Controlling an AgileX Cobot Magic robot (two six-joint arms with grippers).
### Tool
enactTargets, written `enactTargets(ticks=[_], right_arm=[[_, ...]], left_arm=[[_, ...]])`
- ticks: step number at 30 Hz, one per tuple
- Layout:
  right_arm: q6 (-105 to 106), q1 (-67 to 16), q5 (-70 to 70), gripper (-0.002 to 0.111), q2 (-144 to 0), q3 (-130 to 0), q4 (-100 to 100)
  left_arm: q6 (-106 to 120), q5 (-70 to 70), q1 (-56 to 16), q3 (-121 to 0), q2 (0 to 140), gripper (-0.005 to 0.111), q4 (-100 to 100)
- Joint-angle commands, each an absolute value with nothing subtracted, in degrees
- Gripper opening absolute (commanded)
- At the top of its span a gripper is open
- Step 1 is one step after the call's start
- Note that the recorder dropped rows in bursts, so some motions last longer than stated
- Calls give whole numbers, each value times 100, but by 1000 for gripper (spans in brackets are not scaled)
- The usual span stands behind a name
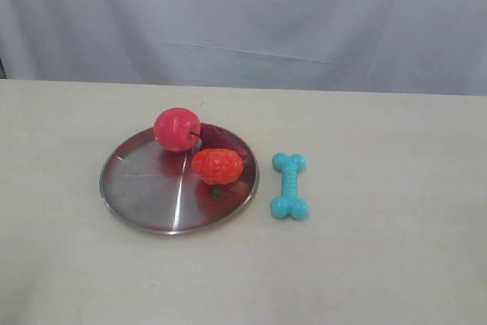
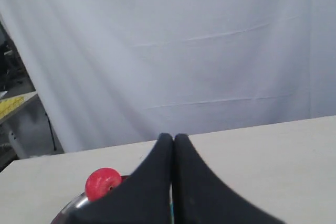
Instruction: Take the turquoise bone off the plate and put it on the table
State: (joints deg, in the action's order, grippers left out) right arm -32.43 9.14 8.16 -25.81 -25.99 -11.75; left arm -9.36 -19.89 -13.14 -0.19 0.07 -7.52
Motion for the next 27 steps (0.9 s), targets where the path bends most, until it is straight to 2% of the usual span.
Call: enactTargets(ticks=[1,5,13,23,27], right_arm=[[-3071,1238,-151,-1,-1948,-1606,-1212],[-2663,1238,-784,-1,-1821,-960,-1271],[-1084,1251,-684,-1,-955,0,-739],[-483,1251,1347,-1,0,0,-739],[-508,1251,1621,-1,0,0,-739]], left_arm=[[-944,-1985,-1330,0,0,0,-753],[-944,-1985,-1330,0,0,0,-753],[-944,-1985,-1330,0,0,0,-753],[-944,-1985,-1330,0,0,0,-753],[-944,-1985,-1330,0,0,0,-753]])
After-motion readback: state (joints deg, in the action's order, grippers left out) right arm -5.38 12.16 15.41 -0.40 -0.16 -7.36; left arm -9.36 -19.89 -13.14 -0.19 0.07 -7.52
